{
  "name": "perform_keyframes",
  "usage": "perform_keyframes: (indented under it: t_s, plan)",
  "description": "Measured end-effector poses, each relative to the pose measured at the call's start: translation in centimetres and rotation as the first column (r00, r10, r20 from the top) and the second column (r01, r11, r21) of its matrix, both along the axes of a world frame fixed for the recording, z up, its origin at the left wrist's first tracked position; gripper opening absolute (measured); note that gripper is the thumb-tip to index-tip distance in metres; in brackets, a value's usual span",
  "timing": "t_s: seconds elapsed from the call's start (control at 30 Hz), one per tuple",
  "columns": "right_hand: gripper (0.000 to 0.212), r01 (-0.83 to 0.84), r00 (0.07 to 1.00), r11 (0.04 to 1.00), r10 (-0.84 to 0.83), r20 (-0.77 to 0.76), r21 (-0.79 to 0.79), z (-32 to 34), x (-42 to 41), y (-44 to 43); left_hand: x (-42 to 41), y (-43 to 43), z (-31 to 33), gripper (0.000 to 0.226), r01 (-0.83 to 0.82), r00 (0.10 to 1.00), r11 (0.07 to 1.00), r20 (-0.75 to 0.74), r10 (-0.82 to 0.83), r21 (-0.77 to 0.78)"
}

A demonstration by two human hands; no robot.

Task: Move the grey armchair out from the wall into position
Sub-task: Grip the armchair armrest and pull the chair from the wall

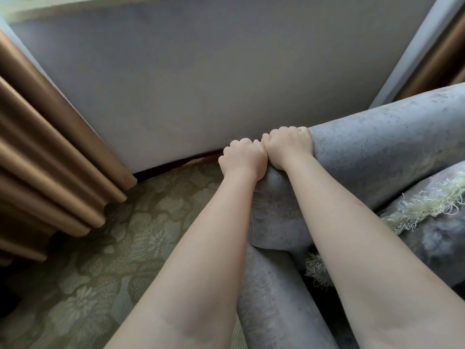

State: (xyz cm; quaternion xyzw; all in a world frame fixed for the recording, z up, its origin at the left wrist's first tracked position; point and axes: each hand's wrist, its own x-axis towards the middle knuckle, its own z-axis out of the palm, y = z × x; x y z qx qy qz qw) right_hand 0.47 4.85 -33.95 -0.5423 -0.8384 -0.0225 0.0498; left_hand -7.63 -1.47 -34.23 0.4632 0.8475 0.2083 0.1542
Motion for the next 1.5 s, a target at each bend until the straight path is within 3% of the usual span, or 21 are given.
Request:
perform_keyframes:
  t_s: [0.3, 0.67, 1.0, 1.1, 1.5]
  plan:
    - [0.046, 0.049, 0.995, 0.99, -0.037, -0.094, 0.131, -1.6, -1.0, 1.2, -0.8, 1.5, -1.5, 0.046, -0.024, 0.997, 0.999, -0.076, 0.026, 0.034]
    - [0.043, 0.067, 0.983, 0.988, -0.041, -0.179, 0.142, -2.0, -1.1, 2.1, -1.1, 2.5, -2.1, 0.043, 0.014, 0.998, 0.997, -0.062, -0.01, 0.078]
    - [0.053, 0.031, 0.99, 0.993, -0.015, -0.139, 0.113, -1.7, -0.7, 1.2, -0.7, 1.6, -1.6, 0.044, -0.034, 0.996, 0.998, -0.083, 0.039, 0.055]
    - [0.056, -0.013, 0.998, 0.998, 0.017, -0.06, 0.063, -1.2, -0.6, 0.7, -0.5, 0.8, -1.1, 0.042, -0.034, 0.996, 0.999, -0.076, 0.037, 0.036]
    - [0.053, -0.048, 0.999, 0.998, 0.048, 0.001, 0.029, -0.2, 0.4, -1.3, 0.7, -1.7, -0.3, 0.044, -0.041, 0.992, 0.999, -0.115, 0.044, 0.033]
